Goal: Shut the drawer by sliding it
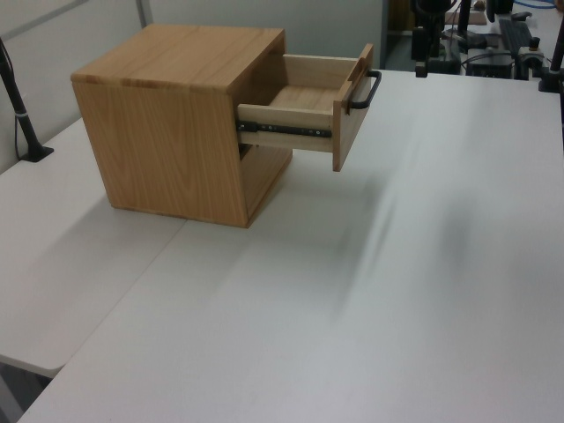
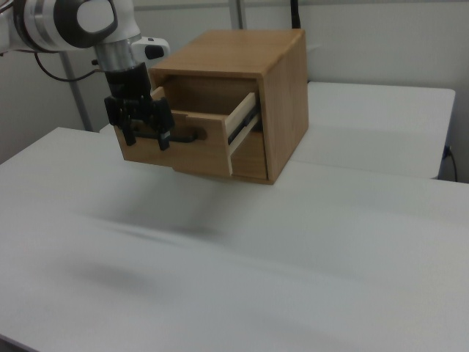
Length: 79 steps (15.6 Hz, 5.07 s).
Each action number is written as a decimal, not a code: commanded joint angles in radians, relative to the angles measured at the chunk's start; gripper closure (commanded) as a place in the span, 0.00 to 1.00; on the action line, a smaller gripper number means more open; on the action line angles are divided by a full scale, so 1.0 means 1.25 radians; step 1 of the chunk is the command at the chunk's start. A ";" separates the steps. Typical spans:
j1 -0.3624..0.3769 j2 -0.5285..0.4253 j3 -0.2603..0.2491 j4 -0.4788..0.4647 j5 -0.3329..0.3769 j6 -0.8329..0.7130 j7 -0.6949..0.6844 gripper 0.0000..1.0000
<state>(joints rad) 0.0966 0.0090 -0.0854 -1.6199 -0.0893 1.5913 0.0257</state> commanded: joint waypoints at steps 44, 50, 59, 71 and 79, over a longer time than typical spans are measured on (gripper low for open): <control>0.039 0.179 0.001 0.020 0.078 0.271 -0.008 1.00; 0.041 0.247 0.007 0.099 0.080 0.393 0.004 1.00; 0.038 0.346 0.008 0.152 0.076 0.712 0.071 1.00; 0.033 0.366 0.006 0.129 0.069 0.887 0.097 1.00; 0.039 0.235 0.008 0.064 0.041 0.448 0.064 1.00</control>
<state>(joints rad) 0.1360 0.4303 -0.0731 -1.4803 -0.0280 2.4002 0.1380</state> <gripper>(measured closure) 0.996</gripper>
